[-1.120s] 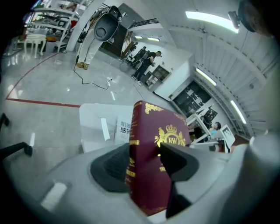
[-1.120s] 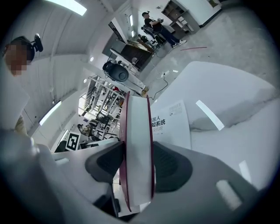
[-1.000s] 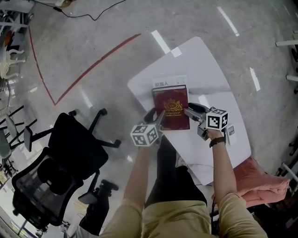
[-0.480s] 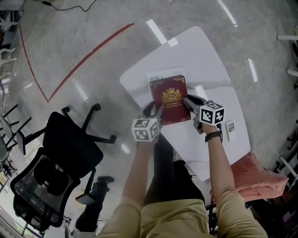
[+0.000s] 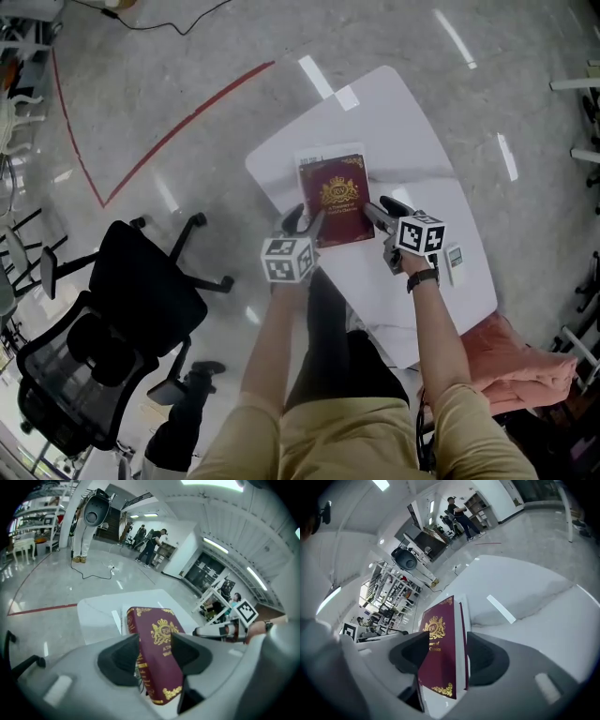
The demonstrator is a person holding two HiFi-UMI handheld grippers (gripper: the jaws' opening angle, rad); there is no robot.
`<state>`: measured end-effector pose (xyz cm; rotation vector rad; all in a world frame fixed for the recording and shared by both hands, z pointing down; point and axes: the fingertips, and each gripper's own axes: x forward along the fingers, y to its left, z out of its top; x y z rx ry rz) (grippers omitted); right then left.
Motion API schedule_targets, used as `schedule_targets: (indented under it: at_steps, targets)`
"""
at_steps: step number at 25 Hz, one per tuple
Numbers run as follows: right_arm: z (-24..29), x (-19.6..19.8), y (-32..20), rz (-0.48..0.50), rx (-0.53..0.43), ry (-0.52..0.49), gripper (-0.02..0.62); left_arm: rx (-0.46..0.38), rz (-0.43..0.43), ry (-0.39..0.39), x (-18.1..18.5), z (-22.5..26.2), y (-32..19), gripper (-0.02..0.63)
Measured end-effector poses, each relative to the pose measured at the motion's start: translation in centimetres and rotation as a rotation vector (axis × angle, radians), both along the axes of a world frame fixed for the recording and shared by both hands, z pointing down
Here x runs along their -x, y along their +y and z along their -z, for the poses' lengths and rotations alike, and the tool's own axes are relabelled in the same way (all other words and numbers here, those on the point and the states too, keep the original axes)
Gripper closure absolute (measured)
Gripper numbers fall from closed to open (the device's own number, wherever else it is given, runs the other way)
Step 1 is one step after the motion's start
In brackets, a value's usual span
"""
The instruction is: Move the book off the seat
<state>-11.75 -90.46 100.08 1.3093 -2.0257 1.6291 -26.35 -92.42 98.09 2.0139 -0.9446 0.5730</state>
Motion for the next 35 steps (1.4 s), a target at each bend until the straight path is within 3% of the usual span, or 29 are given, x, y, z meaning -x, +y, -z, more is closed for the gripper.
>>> schedule_targets:
  at_steps: [6, 11, 18, 23, 29, 33, 35]
  targets:
    - [10.1, -2.2, 3.0, -0.008, -0.2, 0.166, 0.362, -0.083, 0.016, -0.006, 0.2, 9.4, 3.4, 0.403]
    - [21.0, -2.5, 4.3, 0.015, -0.408, 0.279, 0.396, -0.242, 0.054, 0.004, -0.4, 20.0, 5.0, 0.414]
    - [36.8, -1.4, 13.8, -0.059, -0.614, 0.263, 0.471, -0.431, 0.083, 0.051, -1.5, 34.8, 15.3, 0.457]
    - [45.1, 1.0, 20.5, -0.021, -0.752, 0.25, 0.509, -0.597, 0.102, 0.054, -2.1, 43.5, 22.6, 0.479]
    - [50.5, 2.8, 28.8, -0.008, -0.869, 0.256, 0.56, -0.703, 0.152, 0.089, -2.5, 49.3, 32.0, 0.516]
    - [53.0, 4.3, 32.6, -0.003, -0.946, 0.272, 0.589, -0.773, 0.163, 0.05, -1.8, 50.6, 36.1, 0.554]
    - [54.0, 4.8, 34.1, -0.003, -0.97, 0.294, 0.589, -0.834, 0.186, 0.009, -1.0, 51.5, 37.8, 0.604]
